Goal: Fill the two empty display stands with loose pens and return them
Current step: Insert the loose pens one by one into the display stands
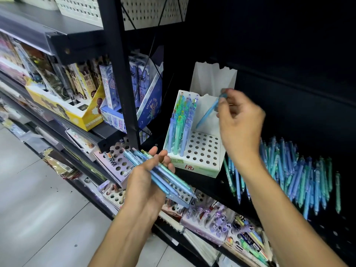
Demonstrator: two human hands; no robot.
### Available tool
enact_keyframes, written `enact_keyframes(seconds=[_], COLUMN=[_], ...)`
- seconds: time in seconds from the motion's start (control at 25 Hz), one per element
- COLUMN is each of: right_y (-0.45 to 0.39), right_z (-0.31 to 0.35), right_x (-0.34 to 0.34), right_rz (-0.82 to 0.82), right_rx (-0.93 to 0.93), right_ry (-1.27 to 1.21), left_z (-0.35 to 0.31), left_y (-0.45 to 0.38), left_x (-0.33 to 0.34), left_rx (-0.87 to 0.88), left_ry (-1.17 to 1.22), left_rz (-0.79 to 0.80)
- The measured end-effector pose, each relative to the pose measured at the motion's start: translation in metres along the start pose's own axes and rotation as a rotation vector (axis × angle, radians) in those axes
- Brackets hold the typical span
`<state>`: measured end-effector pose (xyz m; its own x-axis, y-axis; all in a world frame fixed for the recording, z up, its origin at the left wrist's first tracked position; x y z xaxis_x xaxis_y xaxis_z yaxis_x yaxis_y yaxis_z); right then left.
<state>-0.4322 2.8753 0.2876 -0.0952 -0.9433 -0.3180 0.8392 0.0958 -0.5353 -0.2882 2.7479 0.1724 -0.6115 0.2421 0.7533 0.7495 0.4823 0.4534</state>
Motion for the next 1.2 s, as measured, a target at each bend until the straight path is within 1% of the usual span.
enact_keyframes(seconds=[0.12,0.24,0.4,0.48,0.52,0.6,0.64,0.68,0.72,0.76,0.8,0.84,0.88,0.92,1.0,1.12,1.2], right_y=[-0.004,-0.008,-0.024,-0.03,-0.032,-0.026,-0.017,-0.004,0.009,0.025,0.042,0.057,0.067,0.069,0.068,0.074,0.075], right_z=[-0.007,-0.015,-0.017,-0.013,-0.01,0.003,0.011,0.017,0.02,0.023,0.023,0.021,0.016,0.011,0.0,-0.009,-0.013], right_x=[0.02,0.026,0.042,0.048,0.048,0.035,0.027,0.02,0.019,0.021,0.027,0.033,0.037,0.038,0.039,0.04,0.034], right_rz=[0.047,0.119,0.328,0.4,0.388,0.232,0.16,0.163,0.257,0.415,0.601,0.757,0.843,0.865,0.853,0.953,0.97], right_rx=[-0.061,-0.061,0.002,0.013,0.001,-0.049,-0.085,-0.087,-0.052,0.007,0.055,0.068,0.066,0.075,0.164,0.304,0.363], right_ry=[0.158,0.251,0.332,0.437,0.515,0.637,0.605,0.5,0.35,0.228,0.185,0.204,0.23,0.242,0.174,0.019,-0.01], left_z=[0.001,0.001,0.003,0.004,0.004,0.001,0.0,-0.002,-0.003,-0.003,-0.003,-0.002,0.0,0.002,0.005,0.008,0.006], left_y=[0.001,-0.001,-0.002,0.0,0.001,0.002,0.003,0.003,0.003,0.003,0.003,0.003,0.004,0.004,0.004,0.005,0.005], left_x=[0.005,0.004,0.007,0.01,0.012,0.015,0.017,0.018,0.02,0.022,0.024,0.026,0.027,0.029,0.03,0.032,0.032], left_rx=[-0.014,-0.015,-0.032,-0.034,-0.029,-0.009,0.003,0.012,0.019,0.025,0.031,0.035,0.036,0.035,0.029,0.034,0.048], left_ry=[0.005,0.011,0.0,-0.028,-0.04,-0.062,-0.073,-0.082,-0.089,-0.093,-0.095,-0.091,-0.086,-0.081,-0.087,-0.135,-0.171], left_rz=[0.026,0.045,0.108,0.141,0.153,0.166,0.173,0.185,0.202,0.222,0.243,0.263,0.28,0.294,0.311,0.347,0.362])
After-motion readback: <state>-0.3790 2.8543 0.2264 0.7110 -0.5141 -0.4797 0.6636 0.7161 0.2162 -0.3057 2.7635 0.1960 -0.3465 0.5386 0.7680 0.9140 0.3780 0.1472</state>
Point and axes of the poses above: each hand's wrist, its own y-axis away from the middle knuckle, its own x-axis out of the palm, z = x × y, the point moved 6 cm from there along -y, towards the middle knuckle, and after that the axes turned 4 degrees about x, right-handed, at the moved point
